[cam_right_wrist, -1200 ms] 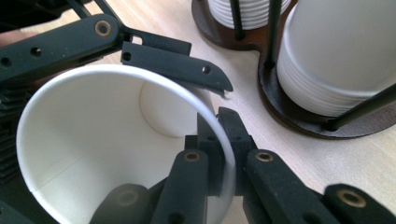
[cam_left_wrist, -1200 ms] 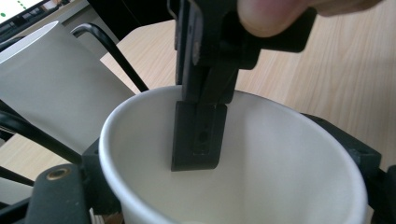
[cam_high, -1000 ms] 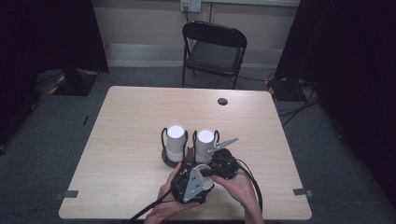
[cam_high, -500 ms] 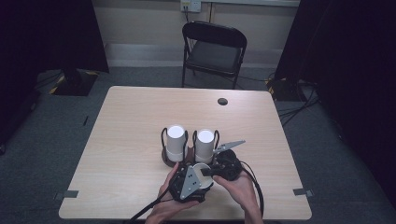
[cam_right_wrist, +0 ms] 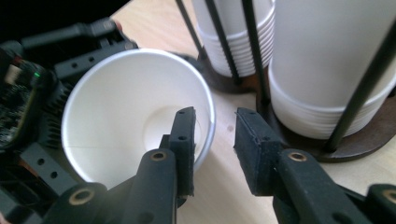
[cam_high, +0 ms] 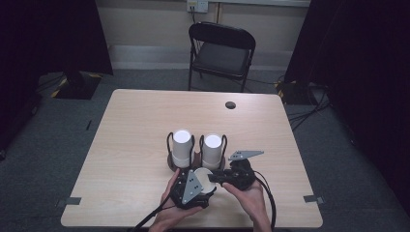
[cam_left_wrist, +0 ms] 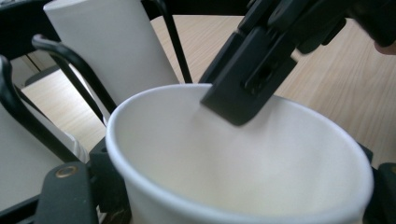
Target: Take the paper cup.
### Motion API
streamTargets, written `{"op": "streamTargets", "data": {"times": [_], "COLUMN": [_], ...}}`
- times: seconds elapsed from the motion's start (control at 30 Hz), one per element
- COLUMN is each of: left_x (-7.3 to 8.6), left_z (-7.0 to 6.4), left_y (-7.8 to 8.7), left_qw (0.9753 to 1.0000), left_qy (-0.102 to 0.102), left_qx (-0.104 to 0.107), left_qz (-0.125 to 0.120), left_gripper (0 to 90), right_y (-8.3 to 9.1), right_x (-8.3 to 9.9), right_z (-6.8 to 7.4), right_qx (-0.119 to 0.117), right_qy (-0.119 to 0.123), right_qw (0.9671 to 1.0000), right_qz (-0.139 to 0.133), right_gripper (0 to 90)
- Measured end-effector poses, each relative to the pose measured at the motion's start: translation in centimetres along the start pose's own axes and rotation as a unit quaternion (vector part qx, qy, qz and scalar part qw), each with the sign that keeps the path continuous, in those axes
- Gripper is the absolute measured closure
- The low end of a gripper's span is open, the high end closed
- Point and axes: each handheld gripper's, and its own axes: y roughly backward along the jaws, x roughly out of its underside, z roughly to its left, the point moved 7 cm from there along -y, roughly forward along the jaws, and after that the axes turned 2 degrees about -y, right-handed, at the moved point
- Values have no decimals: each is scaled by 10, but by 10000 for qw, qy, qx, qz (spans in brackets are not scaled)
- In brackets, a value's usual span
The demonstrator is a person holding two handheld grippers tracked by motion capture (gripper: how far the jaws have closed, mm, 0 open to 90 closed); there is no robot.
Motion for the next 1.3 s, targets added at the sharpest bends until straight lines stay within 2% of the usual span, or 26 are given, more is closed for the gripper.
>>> {"op": "streamTargets", "data": {"times": [0.2,0.27,0.43,0.53,0.57,0.6,0.63,0.7,0.73,0.83,0.87,0.9,0.97,1.0,1.07,1.1,1.13,1.23,1.27,1.3], "left_x": [7,8,10,11,12,13,14,17,18,22,24,25,28,29,32,33,33,35,36,36], "left_z": [7,9,13,16,17,17,18,21,24,31,34,37,44,49,58,62,67,80,84,88], "left_y": [0,2,8,12,14,17,19,24,27,35,38,41,46,49,54,57,59,65,67,68], "left_qw": [9995,9994,9990,9987,9984,9977,9975,9974,9971,9964,9961,9959,9951,9947,9935,9930,9924,9905,9895,9880], "left_qy": [299,338,438,486,552,664,695,709,747,830,854,871,948,981,1055,1083,1111,1195,1244,1327], "left_qx": [29,24,-52,-96,-107,-21,37,-39,-55,-151,-194,-227,-256,-287,-413,-454,-497,-658,-705,-737], "left_qz": [-11,-4,-28,-74,-100,-115,-85,-94,-99,-126,-116,-105,-110,-122,-124,-149,-158,-180,-220,-283], "left_gripper": [219,219,220,220,220,220,220,220,220,220,220,221,221,221,222,222,222,222,223,223], "right_y": [8,10,19,23,25,26,28,29,30,35,37,39,40,40,39,38,38,39,40,41], "right_x": [-2,-1,1,3,4,5,6,10,11,16,17,18,22,24,29,30,32,35,35,36], "right_z": [-3,-5,-13,-17,-19,-21,-24,-33,-36,-46,-50,-52,-58,-61,-65,-67,-68,-72,-72,-72], "right_qx": [-2,-35,-29,163,231,327,463,793,882,1136,1259,1362,1708,1803,1809,1798,1825,1976,2013,2087], "right_qy": [-117,-176,-338,-256,-220,-188,-145,-248,-279,-411,-449,-454,-409,-396,-379,-444,-501,-463,-449,-407], "right_qw": [9989,9983,9937,9911,9903,9890,9874,9839,9823,9737,9696,9671,9608,9592,9588,9583,9570,9515,9502,9474], "right_qz": [-462,-562,-1066,-1295,-1352,-1432,-1504,-1580,-1630,-1932,-2050,-2100,-2143,-2143,-2157,-2174,-2199,-2312,-2335,-2394], "right_gripper": [623,584,537,493,471,448,430,359,348,297,268,263,194,182,152,145,145,144,144,144]}}
